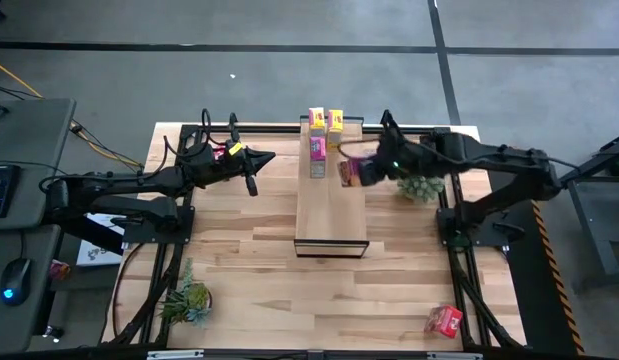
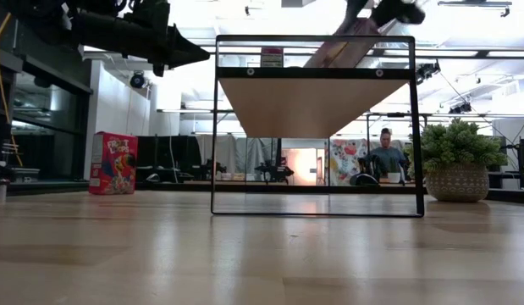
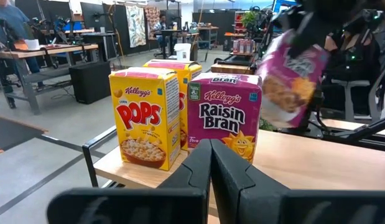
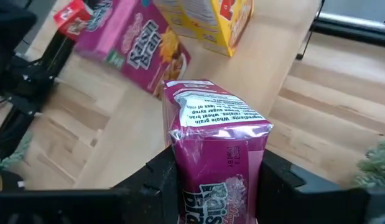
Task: Stack cereal on shelf
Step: Put the purple cereal box on the shelf
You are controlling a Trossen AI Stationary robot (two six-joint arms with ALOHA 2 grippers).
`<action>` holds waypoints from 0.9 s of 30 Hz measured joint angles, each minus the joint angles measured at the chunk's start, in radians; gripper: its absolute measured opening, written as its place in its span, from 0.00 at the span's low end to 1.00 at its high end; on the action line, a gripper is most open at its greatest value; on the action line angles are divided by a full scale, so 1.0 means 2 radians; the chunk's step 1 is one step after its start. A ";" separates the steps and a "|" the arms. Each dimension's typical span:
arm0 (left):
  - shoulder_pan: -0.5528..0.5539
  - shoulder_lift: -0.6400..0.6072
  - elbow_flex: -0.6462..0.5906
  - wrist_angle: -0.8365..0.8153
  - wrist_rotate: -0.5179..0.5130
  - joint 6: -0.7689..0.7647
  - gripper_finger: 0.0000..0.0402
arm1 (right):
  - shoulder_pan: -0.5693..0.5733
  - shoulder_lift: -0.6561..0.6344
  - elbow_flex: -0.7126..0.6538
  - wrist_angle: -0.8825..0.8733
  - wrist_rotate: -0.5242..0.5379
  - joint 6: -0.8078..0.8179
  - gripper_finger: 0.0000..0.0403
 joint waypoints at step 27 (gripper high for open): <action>-0.001 0.000 0.000 -0.002 0.000 -0.004 0.00 | -0.056 0.296 0.383 -0.233 -0.001 -0.137 0.35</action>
